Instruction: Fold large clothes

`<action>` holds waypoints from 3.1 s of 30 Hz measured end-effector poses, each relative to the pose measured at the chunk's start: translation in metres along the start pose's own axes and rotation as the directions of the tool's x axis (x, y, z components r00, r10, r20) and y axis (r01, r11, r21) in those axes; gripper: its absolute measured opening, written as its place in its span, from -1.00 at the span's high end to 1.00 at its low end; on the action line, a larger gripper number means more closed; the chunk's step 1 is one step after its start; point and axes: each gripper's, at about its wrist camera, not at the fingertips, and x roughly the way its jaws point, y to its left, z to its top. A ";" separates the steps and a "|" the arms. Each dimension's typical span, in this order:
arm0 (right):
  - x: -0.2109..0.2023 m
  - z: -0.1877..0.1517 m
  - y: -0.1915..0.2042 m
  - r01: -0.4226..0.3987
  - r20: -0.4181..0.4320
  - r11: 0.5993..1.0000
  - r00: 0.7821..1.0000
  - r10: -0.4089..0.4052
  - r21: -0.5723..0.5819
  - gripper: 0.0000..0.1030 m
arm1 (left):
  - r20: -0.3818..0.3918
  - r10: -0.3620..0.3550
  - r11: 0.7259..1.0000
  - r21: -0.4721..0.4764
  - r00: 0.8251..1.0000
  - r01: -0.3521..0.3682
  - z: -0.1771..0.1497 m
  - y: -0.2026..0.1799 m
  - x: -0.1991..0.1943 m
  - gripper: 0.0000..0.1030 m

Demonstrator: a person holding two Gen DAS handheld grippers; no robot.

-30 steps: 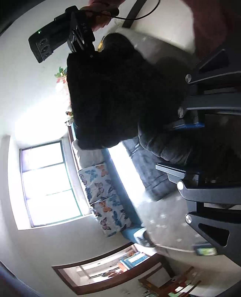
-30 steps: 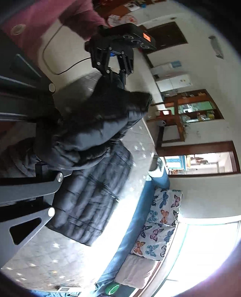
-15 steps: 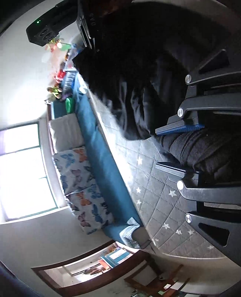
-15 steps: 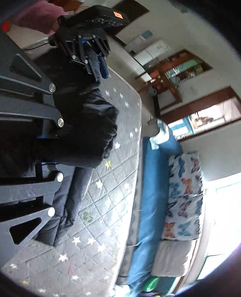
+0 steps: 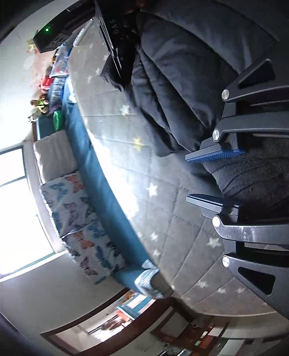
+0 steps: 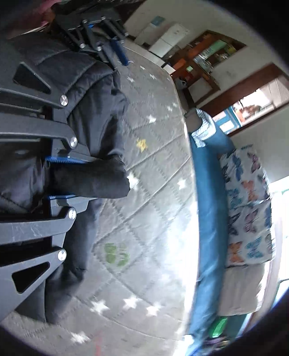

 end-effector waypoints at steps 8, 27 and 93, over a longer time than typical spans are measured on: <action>0.002 -0.003 0.002 0.024 0.045 1.000 0.999 -0.023 -0.017 0.43 | -0.020 -0.054 0.996 -0.067 0.998 0.053 -0.004 0.005 0.022 0.37; 0.015 0.009 0.010 -0.048 0.021 0.998 0.999 0.049 -0.041 -0.27 | -0.046 -0.031 0.994 -0.104 0.998 0.026 -0.005 0.005 0.015 0.08; -0.037 -0.108 0.126 0.138 0.071 0.935 0.990 -0.121 -0.327 -1.00 | 0.015 -0.136 0.938 -0.319 0.991 0.134 -0.127 -0.014 -0.169 -1.00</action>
